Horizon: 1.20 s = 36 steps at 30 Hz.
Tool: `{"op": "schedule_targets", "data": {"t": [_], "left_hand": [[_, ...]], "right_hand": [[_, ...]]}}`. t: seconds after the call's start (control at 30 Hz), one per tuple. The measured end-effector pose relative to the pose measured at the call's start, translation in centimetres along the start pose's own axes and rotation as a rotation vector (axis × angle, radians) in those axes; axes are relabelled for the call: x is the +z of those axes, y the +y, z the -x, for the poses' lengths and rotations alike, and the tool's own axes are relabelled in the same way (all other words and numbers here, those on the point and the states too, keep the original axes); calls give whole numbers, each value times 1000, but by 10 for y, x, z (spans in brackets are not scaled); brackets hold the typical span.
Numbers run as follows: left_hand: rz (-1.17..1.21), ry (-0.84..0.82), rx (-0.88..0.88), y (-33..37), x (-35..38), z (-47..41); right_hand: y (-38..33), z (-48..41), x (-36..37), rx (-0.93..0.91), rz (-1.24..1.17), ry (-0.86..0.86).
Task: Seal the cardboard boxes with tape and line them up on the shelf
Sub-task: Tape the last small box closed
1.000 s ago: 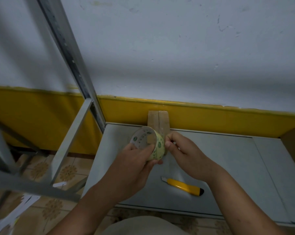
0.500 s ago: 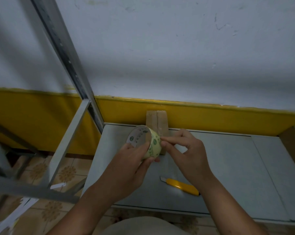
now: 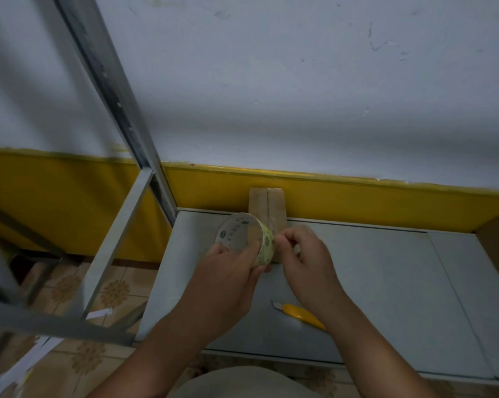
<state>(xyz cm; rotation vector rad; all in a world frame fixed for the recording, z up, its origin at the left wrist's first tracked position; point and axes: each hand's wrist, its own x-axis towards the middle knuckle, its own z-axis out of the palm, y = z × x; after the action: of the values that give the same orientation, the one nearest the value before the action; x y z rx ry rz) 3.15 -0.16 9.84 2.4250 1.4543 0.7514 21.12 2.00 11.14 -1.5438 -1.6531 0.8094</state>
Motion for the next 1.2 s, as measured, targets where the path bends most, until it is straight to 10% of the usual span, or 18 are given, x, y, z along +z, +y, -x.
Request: {"op": "schedule_targets", "data": {"t": [0.4, 0.7, 1.2], "left_hand": [[-103, 4, -29, -1, 9, -4], [247, -28, -191, -3, 8, 2], [215, 22, -167, 12, 9, 1]], "right_hand": [[-20, 1, -12, 277, -426, -199], [9, 2, -10, -264, 20, 138], [15, 7, 0, -431, 102, 219]]}}
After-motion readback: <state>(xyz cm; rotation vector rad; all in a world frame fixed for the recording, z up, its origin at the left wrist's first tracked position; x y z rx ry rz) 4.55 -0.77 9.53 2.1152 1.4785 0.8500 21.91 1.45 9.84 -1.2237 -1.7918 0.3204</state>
